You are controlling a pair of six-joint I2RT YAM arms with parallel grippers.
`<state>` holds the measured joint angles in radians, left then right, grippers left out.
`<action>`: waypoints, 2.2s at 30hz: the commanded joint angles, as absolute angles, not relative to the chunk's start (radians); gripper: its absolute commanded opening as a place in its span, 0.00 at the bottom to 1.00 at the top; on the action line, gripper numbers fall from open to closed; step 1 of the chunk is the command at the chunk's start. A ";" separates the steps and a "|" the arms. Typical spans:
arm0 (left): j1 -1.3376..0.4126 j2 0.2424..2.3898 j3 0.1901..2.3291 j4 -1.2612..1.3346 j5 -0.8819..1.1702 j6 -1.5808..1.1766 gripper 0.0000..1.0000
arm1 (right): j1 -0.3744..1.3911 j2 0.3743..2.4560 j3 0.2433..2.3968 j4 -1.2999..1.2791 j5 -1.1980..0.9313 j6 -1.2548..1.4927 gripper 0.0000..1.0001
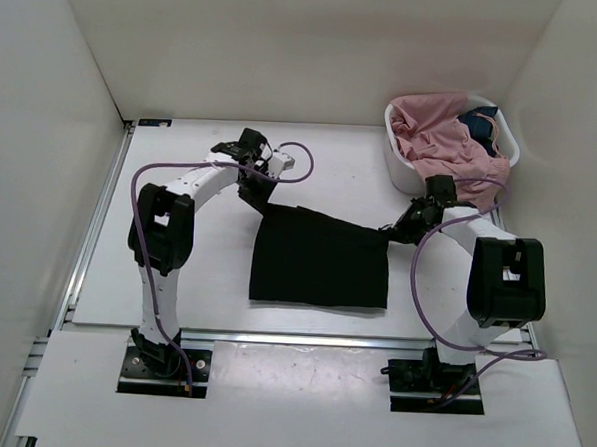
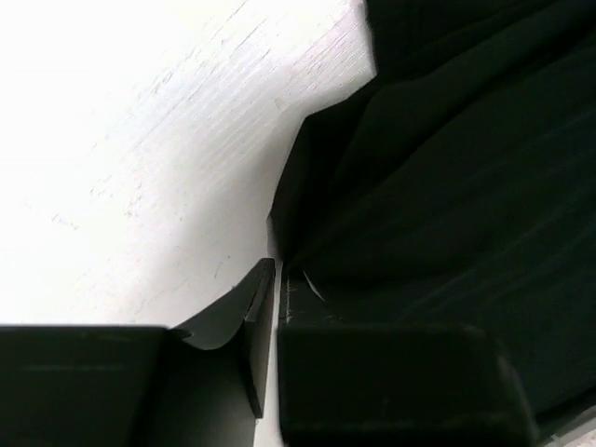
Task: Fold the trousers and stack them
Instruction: Fold the trousers
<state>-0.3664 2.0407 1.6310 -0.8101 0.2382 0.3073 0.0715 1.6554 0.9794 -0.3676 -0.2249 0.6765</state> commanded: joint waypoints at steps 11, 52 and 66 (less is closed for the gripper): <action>-0.315 2.079 1.745 -0.922 0.095 0.298 0.51 | 0.040 1.583 1.106 -0.461 -0.239 0.512 0.78; -0.397 2.161 1.824 -0.833 0.216 0.420 0.14 | 0.028 1.223 0.422 -0.340 -0.486 0.499 0.03; -0.288 2.203 1.799 -0.965 0.294 0.397 0.26 | -0.044 1.123 0.394 -0.397 -0.537 0.456 0.00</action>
